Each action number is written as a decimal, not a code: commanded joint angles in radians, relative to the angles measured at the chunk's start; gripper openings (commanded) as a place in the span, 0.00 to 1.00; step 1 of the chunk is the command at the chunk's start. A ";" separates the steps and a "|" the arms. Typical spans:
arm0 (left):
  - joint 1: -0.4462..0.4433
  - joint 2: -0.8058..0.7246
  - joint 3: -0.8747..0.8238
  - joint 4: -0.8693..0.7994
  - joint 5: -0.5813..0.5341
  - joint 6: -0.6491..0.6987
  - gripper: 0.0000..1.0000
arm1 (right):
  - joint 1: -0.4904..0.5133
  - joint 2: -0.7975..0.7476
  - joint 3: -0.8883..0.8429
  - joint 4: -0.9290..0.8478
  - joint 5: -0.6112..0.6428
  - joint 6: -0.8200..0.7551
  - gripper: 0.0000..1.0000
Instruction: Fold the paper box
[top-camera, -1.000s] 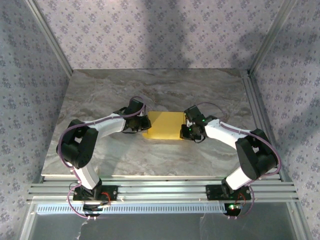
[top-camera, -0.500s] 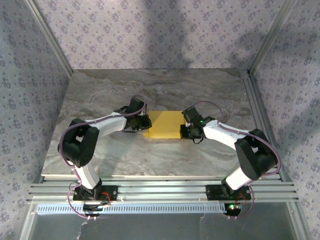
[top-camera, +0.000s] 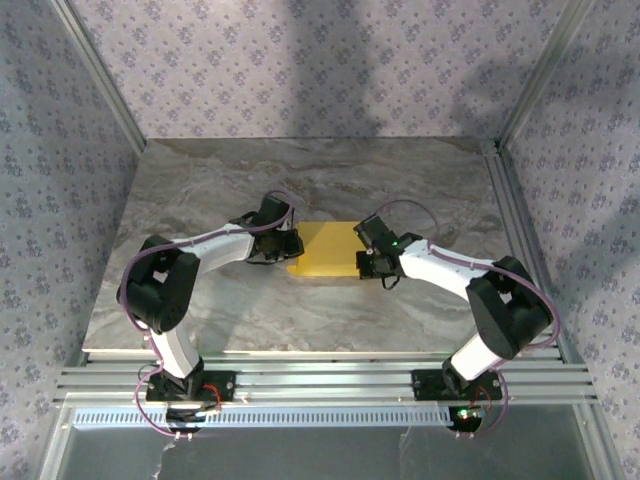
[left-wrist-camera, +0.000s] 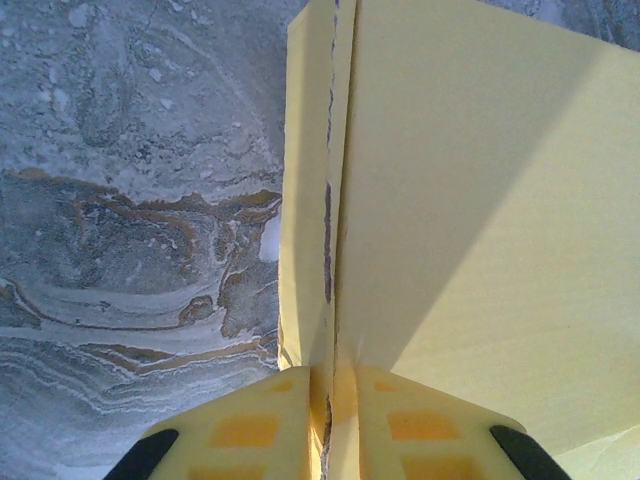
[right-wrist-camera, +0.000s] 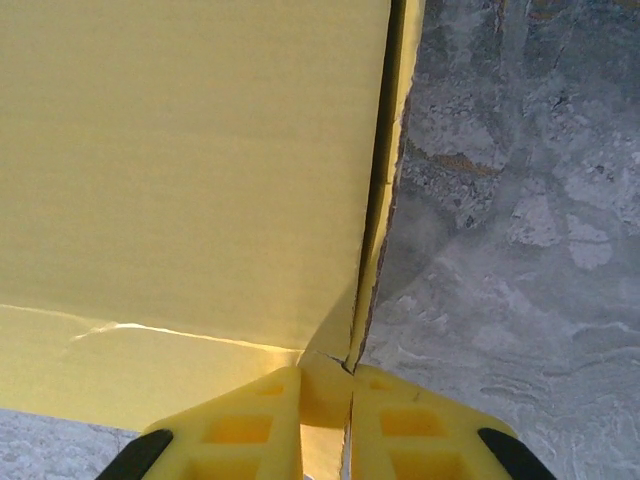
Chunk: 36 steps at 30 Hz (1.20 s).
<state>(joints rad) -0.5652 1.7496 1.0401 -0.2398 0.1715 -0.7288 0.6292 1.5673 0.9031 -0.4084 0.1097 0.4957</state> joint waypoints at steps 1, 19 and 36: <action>-0.001 0.027 0.013 -0.052 -0.027 0.020 0.16 | 0.009 0.028 0.007 -0.091 0.083 -0.034 0.15; 0.001 0.046 0.026 -0.073 -0.029 0.028 0.16 | 0.006 0.046 -0.098 0.081 0.063 -0.023 0.13; 0.032 0.056 0.013 -0.095 -0.042 0.040 0.15 | -0.044 -0.123 -0.259 0.256 -0.038 0.043 0.18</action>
<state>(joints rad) -0.5552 1.7638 1.0580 -0.2573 0.1787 -0.7147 0.6056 1.4654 0.7029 -0.1219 0.0917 0.5220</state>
